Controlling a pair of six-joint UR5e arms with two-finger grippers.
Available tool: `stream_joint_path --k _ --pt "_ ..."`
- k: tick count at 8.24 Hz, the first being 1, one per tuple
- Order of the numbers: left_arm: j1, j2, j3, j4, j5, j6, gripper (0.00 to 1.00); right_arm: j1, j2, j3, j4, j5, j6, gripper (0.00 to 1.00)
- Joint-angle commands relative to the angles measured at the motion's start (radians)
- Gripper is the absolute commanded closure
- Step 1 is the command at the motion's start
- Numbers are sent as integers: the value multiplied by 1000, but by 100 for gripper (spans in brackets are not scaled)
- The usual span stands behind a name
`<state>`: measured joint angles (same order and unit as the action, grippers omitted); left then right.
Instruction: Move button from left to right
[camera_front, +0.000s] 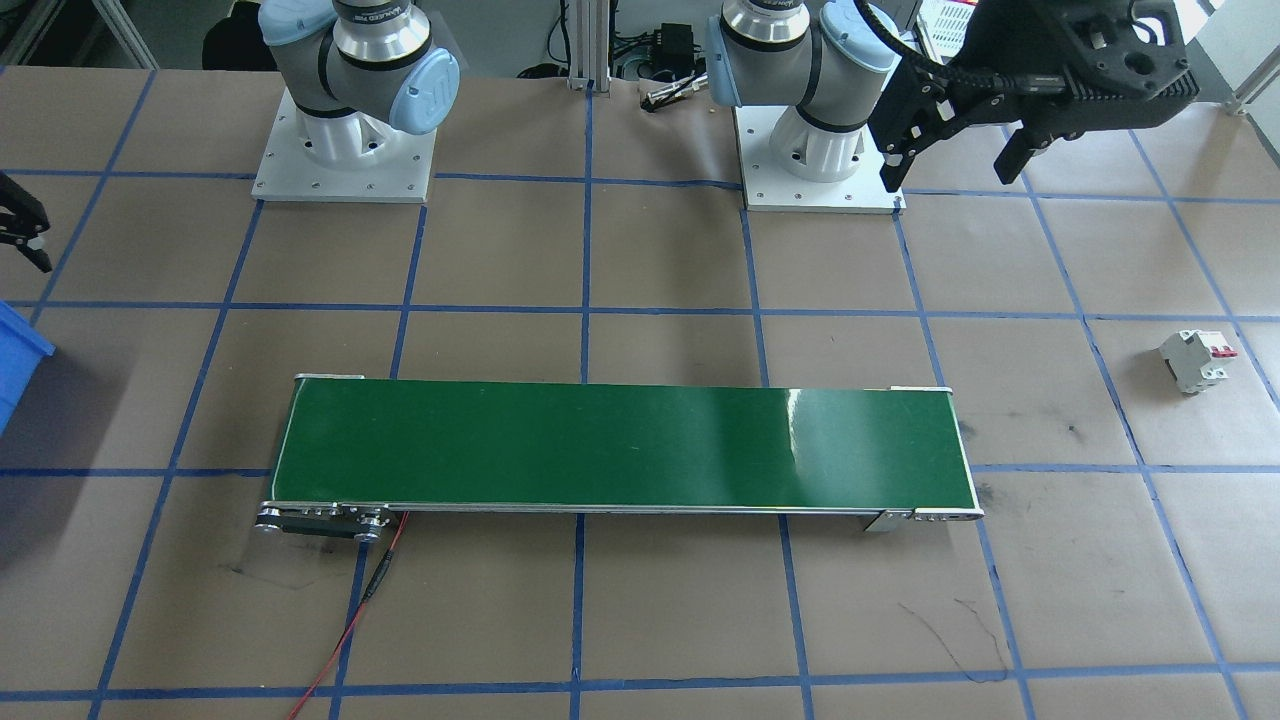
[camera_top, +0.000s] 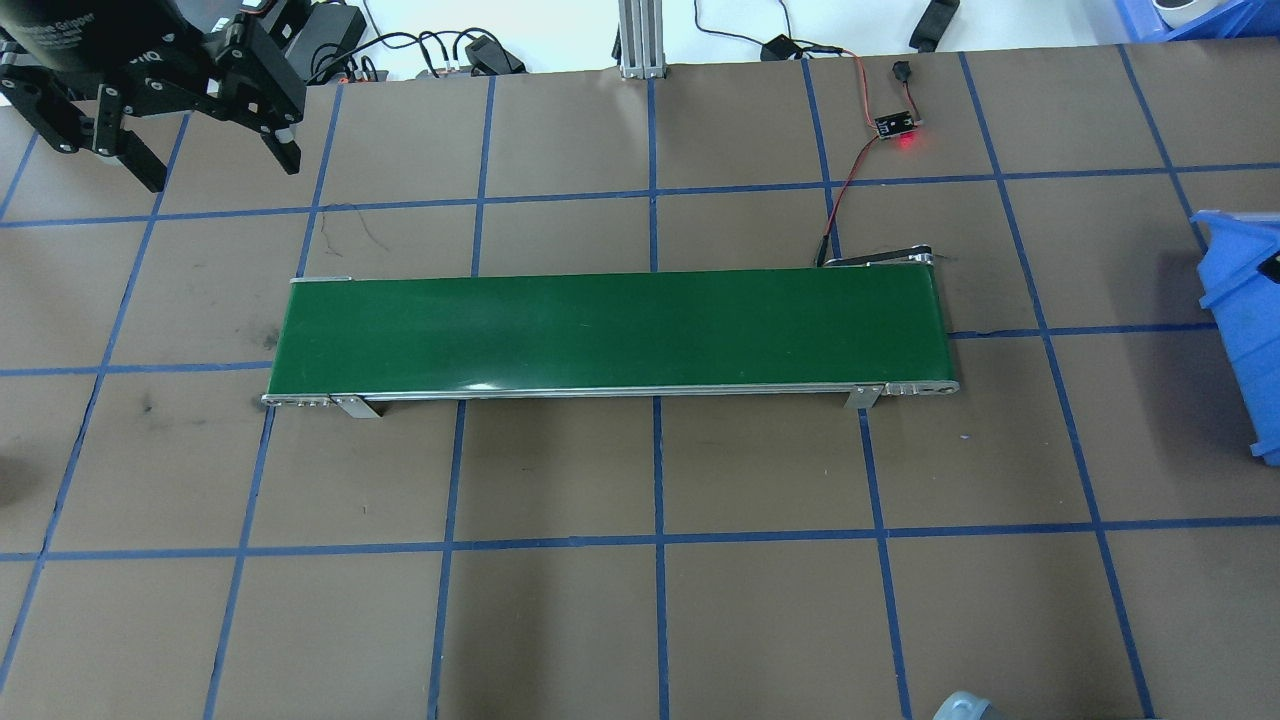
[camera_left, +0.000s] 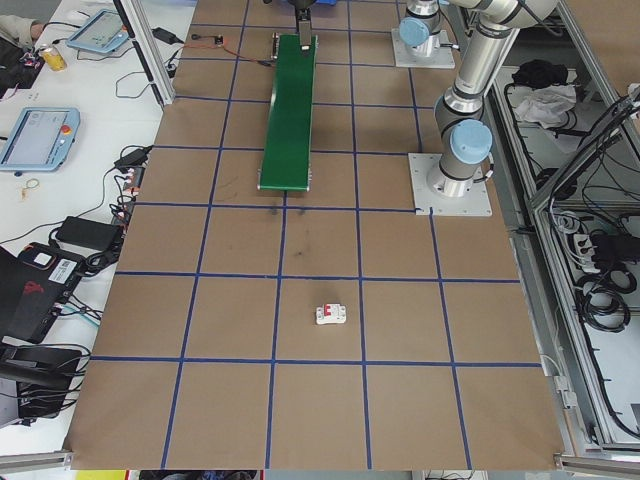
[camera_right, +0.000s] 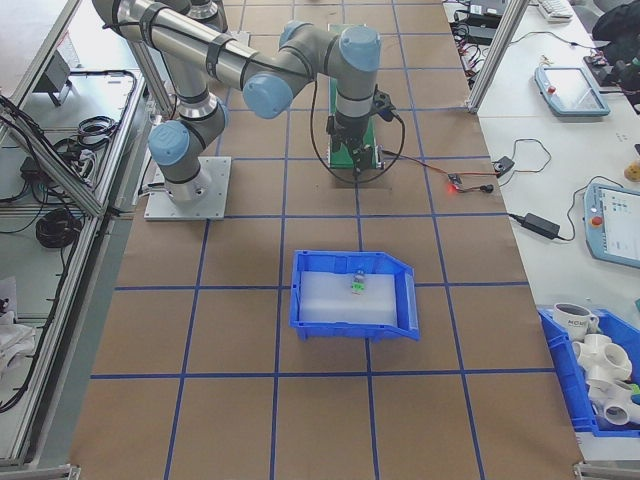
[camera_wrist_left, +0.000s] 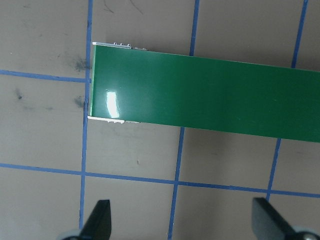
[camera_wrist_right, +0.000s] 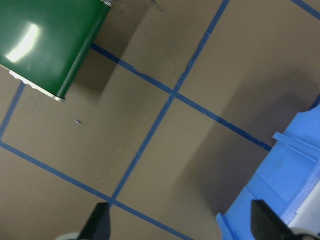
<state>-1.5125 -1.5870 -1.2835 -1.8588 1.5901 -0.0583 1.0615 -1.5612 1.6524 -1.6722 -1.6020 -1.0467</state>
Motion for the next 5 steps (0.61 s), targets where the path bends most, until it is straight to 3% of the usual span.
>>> stream_joint_path --k 1,5 --pt "0 1 0 0 1 8 0 237 -36 -16 22 -12 380 0" --pt "0 1 0 0 1 8 0 506 4 -32 3 -9 872 0"
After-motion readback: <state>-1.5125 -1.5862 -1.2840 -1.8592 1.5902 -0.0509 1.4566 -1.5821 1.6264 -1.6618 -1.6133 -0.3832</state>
